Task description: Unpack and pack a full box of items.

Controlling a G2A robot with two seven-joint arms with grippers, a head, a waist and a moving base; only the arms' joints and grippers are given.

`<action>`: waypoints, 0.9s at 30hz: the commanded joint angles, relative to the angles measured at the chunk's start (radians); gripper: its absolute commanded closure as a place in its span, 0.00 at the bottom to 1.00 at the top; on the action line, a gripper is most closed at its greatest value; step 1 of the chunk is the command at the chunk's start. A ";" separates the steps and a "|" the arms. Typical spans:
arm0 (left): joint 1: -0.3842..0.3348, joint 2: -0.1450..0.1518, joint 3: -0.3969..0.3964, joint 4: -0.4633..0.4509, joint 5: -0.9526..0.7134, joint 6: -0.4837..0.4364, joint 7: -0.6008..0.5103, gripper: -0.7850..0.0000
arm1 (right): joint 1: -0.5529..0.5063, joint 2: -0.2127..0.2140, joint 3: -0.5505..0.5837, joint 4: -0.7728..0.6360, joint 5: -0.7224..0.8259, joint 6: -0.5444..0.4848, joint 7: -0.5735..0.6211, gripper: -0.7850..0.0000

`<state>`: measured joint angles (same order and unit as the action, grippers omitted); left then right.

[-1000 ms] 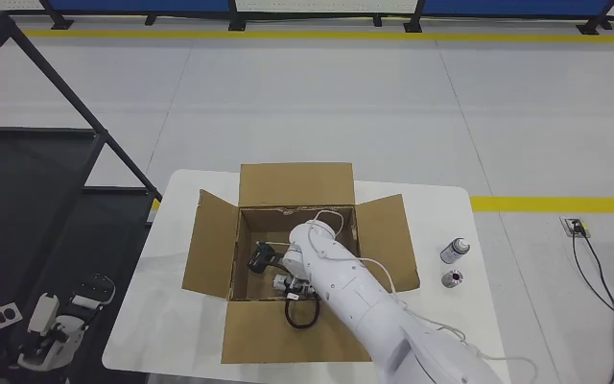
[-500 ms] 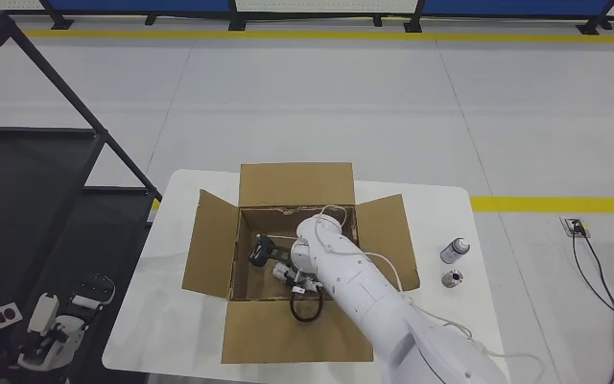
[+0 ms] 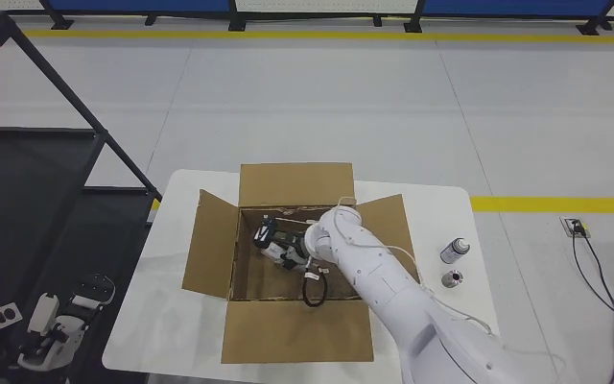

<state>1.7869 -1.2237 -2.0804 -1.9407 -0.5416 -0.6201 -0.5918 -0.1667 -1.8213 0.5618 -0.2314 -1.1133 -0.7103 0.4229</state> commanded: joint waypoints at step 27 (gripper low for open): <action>0.000 0.000 0.000 0.000 0.000 0.000 0.000 0.00 | -1.013 0.439 0.701 -1.684 -0.221 0.256 0.118 1.00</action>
<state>1.7869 -1.2237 -2.0804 -1.9407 -0.5416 -0.6201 -0.5918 -1.1233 -1.3880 1.2139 -1.8770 -1.3465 -0.4772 0.5946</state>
